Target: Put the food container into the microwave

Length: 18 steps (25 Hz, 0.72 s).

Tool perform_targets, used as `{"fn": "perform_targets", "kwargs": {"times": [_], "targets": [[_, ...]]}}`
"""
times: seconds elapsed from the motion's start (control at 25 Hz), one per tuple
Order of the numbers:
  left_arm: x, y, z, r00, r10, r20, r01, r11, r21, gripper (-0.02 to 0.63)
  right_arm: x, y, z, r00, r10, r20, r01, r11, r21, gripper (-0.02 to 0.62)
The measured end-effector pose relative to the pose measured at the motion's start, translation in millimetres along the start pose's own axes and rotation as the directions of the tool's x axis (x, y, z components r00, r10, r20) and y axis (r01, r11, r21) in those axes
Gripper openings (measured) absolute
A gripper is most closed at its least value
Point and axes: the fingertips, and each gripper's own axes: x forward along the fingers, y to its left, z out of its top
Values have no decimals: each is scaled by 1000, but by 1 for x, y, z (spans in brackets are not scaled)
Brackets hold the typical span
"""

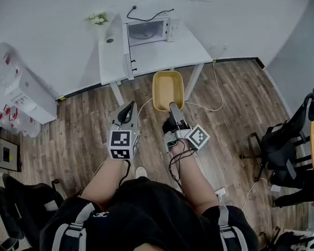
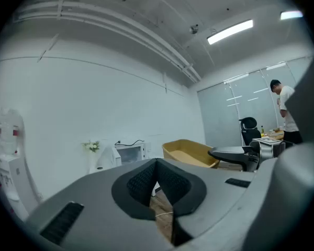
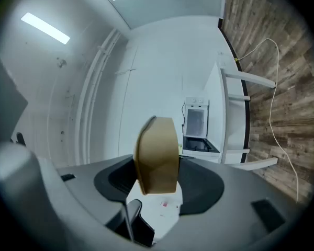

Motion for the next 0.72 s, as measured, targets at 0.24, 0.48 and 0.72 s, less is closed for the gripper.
{"fn": "perform_targets", "kwargs": {"times": [0.24,0.48,0.72], "targets": [[-5,-3,-5,1000,-27,11,27,1000,11,14,-3,-8,-5,1000,-23,1,23,999,-28,232],[2,7,-4,999,-31,14,32,999,-5,14,4,-11,-6,1000,-22,13,23,999,-34,233],[15,30,-9,999,-38,13,38,999,-23,14,26,-17,-9,1000,-17,21,18,999,-44,234]]}}
